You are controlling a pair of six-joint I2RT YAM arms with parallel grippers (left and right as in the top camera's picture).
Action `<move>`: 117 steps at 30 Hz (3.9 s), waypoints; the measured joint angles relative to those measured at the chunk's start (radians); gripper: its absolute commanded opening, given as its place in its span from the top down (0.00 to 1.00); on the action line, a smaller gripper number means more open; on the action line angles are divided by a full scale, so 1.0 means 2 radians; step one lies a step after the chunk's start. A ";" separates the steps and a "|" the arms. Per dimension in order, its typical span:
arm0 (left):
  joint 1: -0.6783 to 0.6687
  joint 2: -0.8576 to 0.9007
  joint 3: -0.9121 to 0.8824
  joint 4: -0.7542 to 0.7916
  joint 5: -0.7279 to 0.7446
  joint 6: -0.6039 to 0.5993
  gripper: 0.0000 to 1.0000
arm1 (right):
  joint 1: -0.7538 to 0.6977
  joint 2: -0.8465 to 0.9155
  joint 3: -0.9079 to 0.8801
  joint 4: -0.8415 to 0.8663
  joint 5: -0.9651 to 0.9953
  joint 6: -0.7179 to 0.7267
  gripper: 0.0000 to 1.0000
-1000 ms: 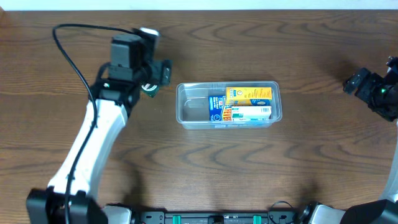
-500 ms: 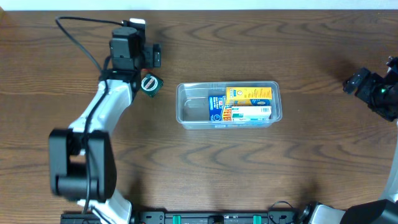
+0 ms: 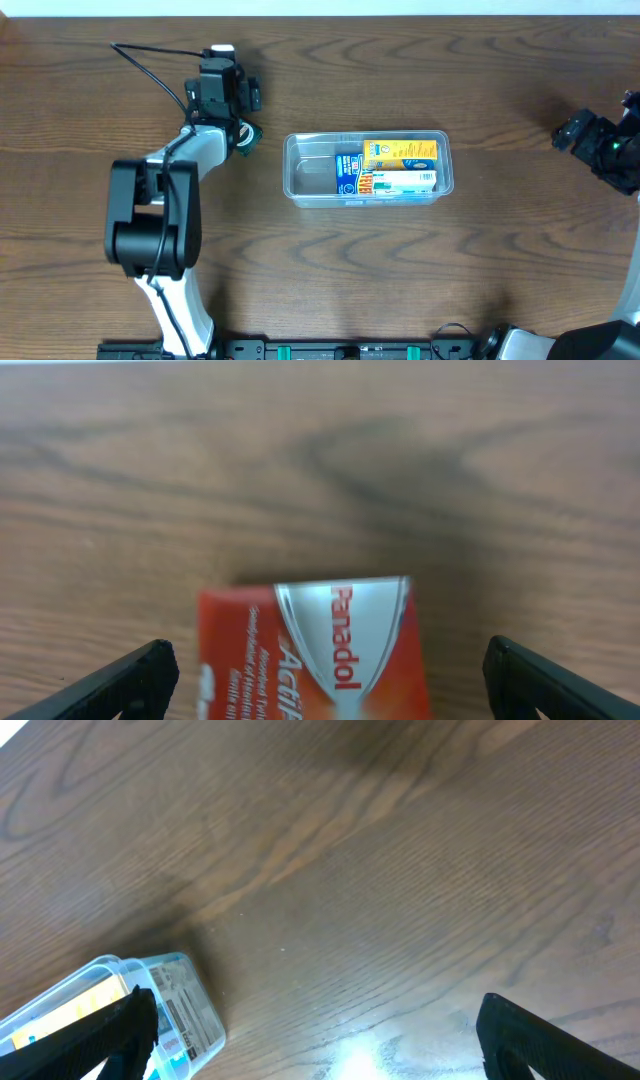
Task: Pack container
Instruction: 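Move the left gripper back left over the red Panadol box, then close the left gripper on the red box and lift it, then carry the red box right and lower it into the container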
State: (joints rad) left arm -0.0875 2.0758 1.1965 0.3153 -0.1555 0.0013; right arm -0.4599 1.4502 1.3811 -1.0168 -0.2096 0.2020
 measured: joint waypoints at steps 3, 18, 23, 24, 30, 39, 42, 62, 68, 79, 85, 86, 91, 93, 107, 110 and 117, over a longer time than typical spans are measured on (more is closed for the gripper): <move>0.001 0.021 0.000 0.004 -0.002 -0.004 0.02 | 0.000 0.000 0.000 0.000 0.000 0.000 0.01; 0.026 0.041 0.000 0.020 -0.004 -0.040 0.00 | 0.000 0.000 0.000 0.000 0.000 0.000 0.01; 0.025 0.041 0.000 0.021 -0.004 -0.040 0.02 | 0.000 0.000 0.000 0.000 0.000 0.000 0.01; 0.025 0.041 0.000 0.021 -0.004 -0.041 0.03 | 0.000 0.000 0.000 0.000 0.000 0.000 0.01; 0.024 0.041 0.000 0.015 -0.005 -0.044 0.14 | 0.000 0.000 0.000 0.000 0.000 0.000 0.01; 0.023 0.035 0.002 -0.006 -0.004 -0.044 0.14 | 0.000 0.000 0.000 0.000 0.000 0.000 0.01; 0.023 0.026 0.002 -0.024 -0.004 -0.044 0.15 | 0.000 0.000 0.000 0.000 0.000 0.000 0.01; -0.020 -0.245 0.002 -0.307 -0.005 -0.044 0.18 | 0.000 0.000 0.000 0.000 0.000 0.000 0.01; -0.097 -0.302 0.002 -0.356 -0.004 -0.054 0.18 | 0.000 0.000 0.000 0.000 0.000 0.000 0.01; -0.218 -0.313 0.002 -0.399 -0.003 -0.118 0.18 | 0.000 0.000 0.000 0.000 0.000 0.000 0.01; -0.271 -0.313 0.002 -0.401 -0.003 -0.164 0.18 | 0.000 0.000 0.000 0.000 0.000 0.000 0.01; -0.278 -0.313 0.002 -0.401 -0.002 -0.171 0.18 | 0.000 0.000 0.000 0.000 0.000 0.000 0.01; -0.306 -0.304 0.002 -0.401 -0.002 -0.203 0.18 | 0.000 0.000 0.000 0.000 0.000 0.000 0.01; -0.311 -0.293 0.002 -0.403 -0.002 -0.214 0.18 | 0.000 0.000 0.000 0.000 0.000 0.000 0.01; -0.311 -0.208 0.002 -0.431 -0.003 -0.256 0.18 | 0.000 0.000 0.000 0.000 0.000 0.000 0.01; -0.311 -0.201 0.002 -0.432 -0.005 -0.261 0.18 | 0.000 0.000 0.000 0.000 0.000 0.000 0.01; -0.311 -0.197 0.002 -0.448 -0.035 -0.261 0.18 | 0.000 0.000 0.000 0.000 0.000 0.000 0.01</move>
State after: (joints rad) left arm -0.7097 1.6817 1.2011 -0.5804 -0.2264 -0.5213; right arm -0.4599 1.4502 1.3811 -1.0168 -0.2096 0.2020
